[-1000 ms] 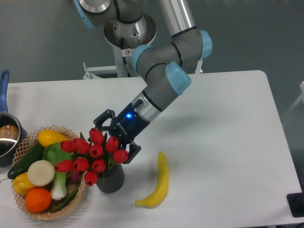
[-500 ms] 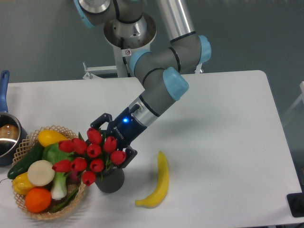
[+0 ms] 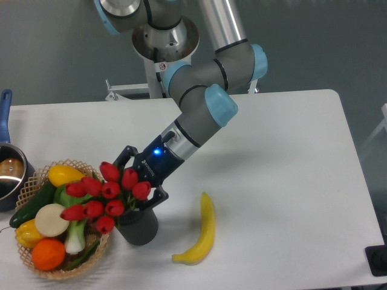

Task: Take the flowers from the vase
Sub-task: 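Lower the gripper around the tulip stems and close it, then lift the gripped tulips up out of the black vase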

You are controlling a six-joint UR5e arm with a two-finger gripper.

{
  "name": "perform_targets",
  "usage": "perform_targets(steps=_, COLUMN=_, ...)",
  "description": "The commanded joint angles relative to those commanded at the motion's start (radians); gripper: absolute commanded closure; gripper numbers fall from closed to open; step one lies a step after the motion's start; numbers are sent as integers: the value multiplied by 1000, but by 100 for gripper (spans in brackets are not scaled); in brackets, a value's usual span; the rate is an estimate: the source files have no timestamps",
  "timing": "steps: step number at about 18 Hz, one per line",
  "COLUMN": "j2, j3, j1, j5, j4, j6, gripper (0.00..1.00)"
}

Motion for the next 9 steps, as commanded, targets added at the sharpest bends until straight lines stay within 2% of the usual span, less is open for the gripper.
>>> perform_targets(steps=4, j2=0, j3=-2, j1=0, j5=0, j4=0, j6=-18, gripper=69)
perform_targets(steps=9, j2=9, j3=-3, j1=5, j5=-2, j4=0, j6=-25, gripper=69)
